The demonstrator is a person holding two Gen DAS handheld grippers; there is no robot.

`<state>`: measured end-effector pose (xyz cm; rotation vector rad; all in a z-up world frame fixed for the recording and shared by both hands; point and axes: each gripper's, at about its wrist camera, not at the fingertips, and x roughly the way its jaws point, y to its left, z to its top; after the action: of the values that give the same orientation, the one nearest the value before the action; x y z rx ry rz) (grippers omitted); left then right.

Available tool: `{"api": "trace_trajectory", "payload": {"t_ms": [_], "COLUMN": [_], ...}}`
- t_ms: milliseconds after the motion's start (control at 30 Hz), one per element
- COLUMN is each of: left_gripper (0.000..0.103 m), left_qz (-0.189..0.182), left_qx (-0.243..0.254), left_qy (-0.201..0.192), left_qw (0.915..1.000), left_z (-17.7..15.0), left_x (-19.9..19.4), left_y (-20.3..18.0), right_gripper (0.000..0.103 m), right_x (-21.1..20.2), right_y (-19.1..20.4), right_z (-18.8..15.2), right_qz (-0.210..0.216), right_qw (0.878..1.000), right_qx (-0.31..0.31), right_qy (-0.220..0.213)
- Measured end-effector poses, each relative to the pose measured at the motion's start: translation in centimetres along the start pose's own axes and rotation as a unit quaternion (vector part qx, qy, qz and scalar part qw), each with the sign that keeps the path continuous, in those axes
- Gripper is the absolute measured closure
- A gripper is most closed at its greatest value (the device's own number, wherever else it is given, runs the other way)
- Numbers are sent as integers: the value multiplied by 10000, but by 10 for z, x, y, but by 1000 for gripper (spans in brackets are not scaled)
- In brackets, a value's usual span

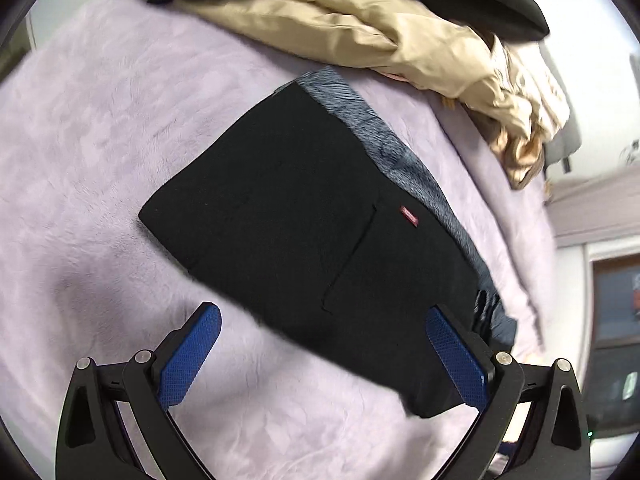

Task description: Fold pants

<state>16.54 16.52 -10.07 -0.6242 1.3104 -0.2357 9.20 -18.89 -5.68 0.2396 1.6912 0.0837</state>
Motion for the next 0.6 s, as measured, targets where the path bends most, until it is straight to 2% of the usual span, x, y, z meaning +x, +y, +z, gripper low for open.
{"api": "trace_trajectory", "payload": {"t_ms": [100,167,467,600], "left_gripper": [0,0,0,0], "left_qz": [-390,-478,-316,-350], "left_qx": [-116,-155,-424,-470], "left_qy": [-6,-31,-86,-184], "left_qw": [9992,9987,9986,9981], "left_z": [3,6,-6,5], "left_x": [10,14,24,30], "left_y": [8,11,27,24], "right_gripper": [2,2,2,2], "right_x": [7,11,21,22], "right_y": [2,5,9,9], "right_z": [-2,-2,4,4], "right_qz": [75,129,362,447], "right_qw": [9999,9998,9991,9987], "right_qx": [-57,-108,-204,-234], "right_qy": [61,87,76,38]}}
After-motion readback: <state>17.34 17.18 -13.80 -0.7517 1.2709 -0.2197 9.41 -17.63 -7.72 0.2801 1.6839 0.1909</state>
